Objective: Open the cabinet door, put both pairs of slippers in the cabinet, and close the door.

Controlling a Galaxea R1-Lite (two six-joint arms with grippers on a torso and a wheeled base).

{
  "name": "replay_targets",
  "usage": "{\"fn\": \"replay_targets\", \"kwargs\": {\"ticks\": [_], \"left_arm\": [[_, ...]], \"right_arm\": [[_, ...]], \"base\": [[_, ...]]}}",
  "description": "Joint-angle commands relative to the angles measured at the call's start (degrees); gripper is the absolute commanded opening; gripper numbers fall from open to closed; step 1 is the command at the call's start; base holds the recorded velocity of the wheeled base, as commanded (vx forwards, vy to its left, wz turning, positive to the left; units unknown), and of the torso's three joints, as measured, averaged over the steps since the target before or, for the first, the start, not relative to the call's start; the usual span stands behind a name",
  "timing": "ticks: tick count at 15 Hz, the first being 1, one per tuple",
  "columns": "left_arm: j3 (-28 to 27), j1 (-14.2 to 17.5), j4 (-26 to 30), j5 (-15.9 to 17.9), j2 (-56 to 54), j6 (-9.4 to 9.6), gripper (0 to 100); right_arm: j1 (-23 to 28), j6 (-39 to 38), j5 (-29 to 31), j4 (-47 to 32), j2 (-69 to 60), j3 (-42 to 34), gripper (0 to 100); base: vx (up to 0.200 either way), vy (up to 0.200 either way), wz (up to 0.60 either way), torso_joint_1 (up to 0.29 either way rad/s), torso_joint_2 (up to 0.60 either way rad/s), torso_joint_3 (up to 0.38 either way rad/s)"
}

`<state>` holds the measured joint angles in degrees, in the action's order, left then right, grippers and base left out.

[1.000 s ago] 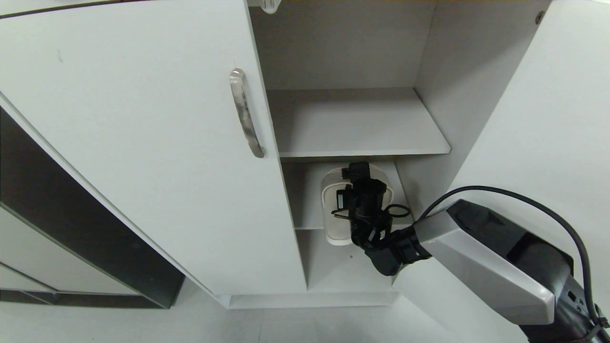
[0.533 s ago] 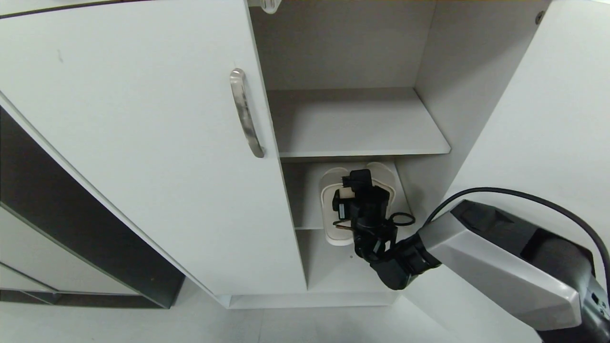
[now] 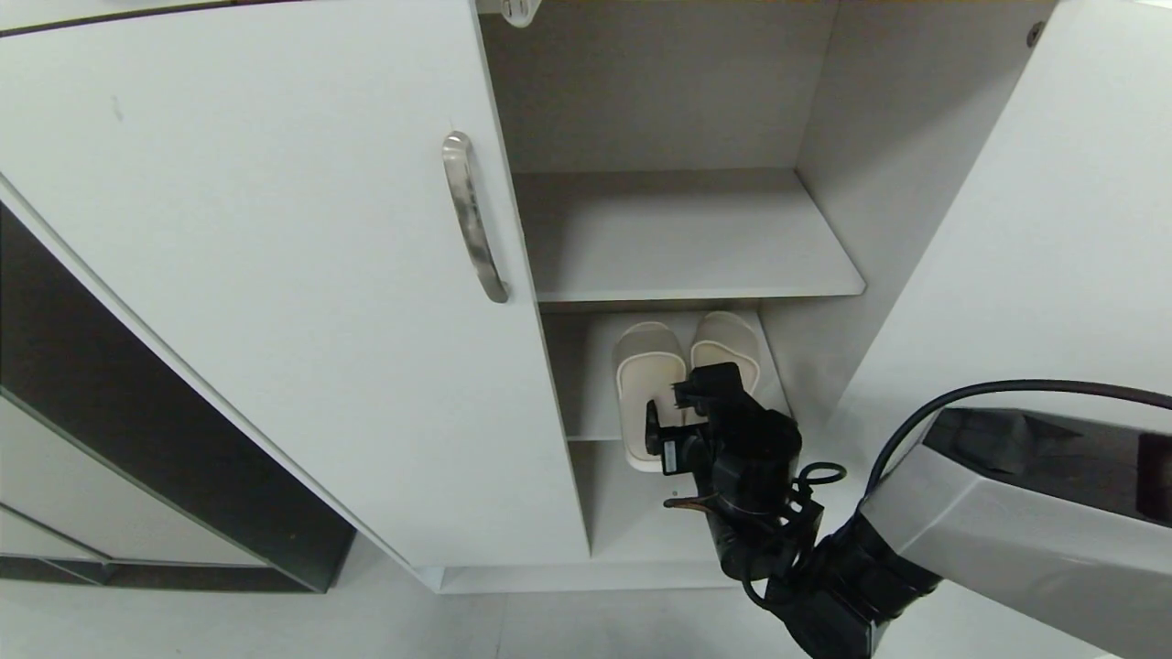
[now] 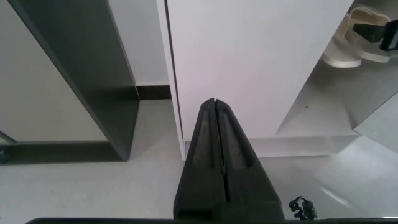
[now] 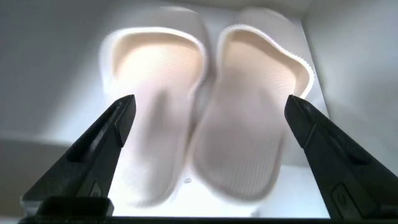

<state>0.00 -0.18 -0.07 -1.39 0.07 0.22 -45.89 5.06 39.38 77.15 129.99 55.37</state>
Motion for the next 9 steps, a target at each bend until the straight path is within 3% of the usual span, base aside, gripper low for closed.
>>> {"fn": "replay_targets", "kwargs": {"ticks": [1, 3, 9], "left_arm": [[0.0, 0.01, -0.01, -0.02, 0.01, 0.04, 0], [0.0, 0.01, -0.01, -0.02, 0.01, 0.04, 0], [0.0, 0.01, -0.01, 0.07, 0.1, 0.04, 0]], "right_arm": [[-0.96, 0.04, 0.0, 0.01, -2.02, -2.2, 100], [-0.96, 0.04, 0.0, 0.01, -2.37, -2.9, 100], [-0.78, 0.13, 0.0, 0.01, -2.37, -2.81, 100]], "base": [[0.0, 0.0, 0.0, 0.0, 0.0, 0.0], [0.0, 0.0, 0.0, 0.0, 0.0, 0.0], [-0.2, 0.0, 0.0, 0.002, 0.0, 0.001]]}}
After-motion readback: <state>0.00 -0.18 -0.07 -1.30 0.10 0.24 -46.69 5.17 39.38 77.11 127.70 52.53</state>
